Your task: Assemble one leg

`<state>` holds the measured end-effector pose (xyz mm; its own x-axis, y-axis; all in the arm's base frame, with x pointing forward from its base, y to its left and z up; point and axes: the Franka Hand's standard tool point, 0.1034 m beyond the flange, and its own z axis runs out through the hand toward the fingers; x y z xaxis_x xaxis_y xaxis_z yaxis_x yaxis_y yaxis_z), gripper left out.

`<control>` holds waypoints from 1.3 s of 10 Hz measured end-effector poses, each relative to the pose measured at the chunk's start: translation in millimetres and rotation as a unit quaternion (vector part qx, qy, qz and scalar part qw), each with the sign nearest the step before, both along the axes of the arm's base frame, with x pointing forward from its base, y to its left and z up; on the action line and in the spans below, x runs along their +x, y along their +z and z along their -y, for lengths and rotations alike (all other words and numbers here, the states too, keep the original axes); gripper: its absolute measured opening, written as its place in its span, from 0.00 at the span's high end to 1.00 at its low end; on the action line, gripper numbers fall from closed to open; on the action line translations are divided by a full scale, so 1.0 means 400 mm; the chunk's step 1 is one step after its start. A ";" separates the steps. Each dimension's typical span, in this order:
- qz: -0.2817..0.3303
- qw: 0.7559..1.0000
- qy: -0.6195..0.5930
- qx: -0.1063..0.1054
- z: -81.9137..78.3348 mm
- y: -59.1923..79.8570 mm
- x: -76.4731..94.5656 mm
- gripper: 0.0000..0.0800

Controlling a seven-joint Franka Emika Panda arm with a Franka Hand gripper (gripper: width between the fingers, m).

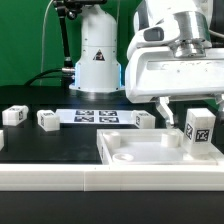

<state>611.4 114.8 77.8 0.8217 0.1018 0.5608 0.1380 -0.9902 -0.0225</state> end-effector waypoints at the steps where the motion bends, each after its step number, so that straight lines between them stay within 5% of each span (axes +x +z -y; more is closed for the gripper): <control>1: 0.000 1.000 0.000 0.000 0.000 0.000 0.000 0.19; 7: -0.040 0.999 -0.002 0.004 0.024 0.079 0.015 0.19; 13: -0.217 0.976 0.008 0.012 0.015 0.043 0.004 0.19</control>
Offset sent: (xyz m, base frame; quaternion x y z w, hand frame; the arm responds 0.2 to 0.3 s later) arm -0.0053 -0.0090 0.0301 0.0076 -0.0425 -0.0028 0.9991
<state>613.1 108.6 94.8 0.9807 0.1083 0.1628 0.1264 -0.9864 -0.1053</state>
